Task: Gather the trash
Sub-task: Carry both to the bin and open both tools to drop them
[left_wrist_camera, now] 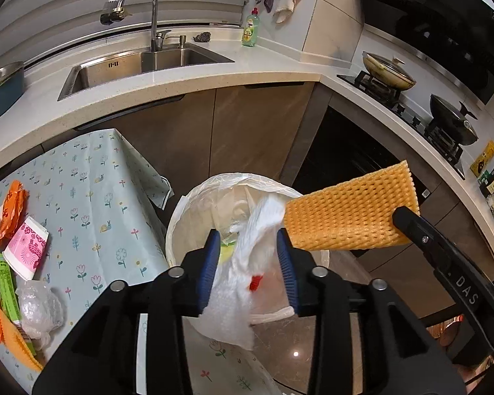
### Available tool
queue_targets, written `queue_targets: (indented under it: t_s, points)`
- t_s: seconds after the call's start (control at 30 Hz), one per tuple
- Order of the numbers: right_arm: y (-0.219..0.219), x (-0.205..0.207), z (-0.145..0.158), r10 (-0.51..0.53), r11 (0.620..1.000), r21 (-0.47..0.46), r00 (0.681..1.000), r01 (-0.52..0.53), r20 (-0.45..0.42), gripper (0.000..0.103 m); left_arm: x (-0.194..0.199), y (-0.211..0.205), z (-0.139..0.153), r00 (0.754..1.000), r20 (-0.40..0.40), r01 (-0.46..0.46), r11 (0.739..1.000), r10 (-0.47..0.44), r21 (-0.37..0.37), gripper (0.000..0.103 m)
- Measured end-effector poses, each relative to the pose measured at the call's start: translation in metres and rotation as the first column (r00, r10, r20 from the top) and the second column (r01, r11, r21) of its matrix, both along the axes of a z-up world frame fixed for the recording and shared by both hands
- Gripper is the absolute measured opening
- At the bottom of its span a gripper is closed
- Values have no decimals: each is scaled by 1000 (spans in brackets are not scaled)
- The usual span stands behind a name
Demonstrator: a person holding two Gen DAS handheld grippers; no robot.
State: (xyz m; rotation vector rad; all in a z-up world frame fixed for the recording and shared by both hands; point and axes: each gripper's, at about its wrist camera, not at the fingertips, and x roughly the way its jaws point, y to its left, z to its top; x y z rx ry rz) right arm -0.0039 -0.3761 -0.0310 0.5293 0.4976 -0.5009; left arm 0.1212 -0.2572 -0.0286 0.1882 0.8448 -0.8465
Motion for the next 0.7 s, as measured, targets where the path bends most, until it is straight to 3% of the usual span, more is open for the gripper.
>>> queue_targets:
  t_s: [0.13, 0.7]
  points:
    - [-1, 8, -5, 6, 1000, 7, 1000, -6, -8, 11, 7, 0, -4, 1000, -2, -21, 1000, 21, 4, 48]
    - [5, 43, -17, 68, 998, 14, 997, -67, -36, 11, 23, 33, -9, 994, 15, -106, 994, 106, 16, 50]
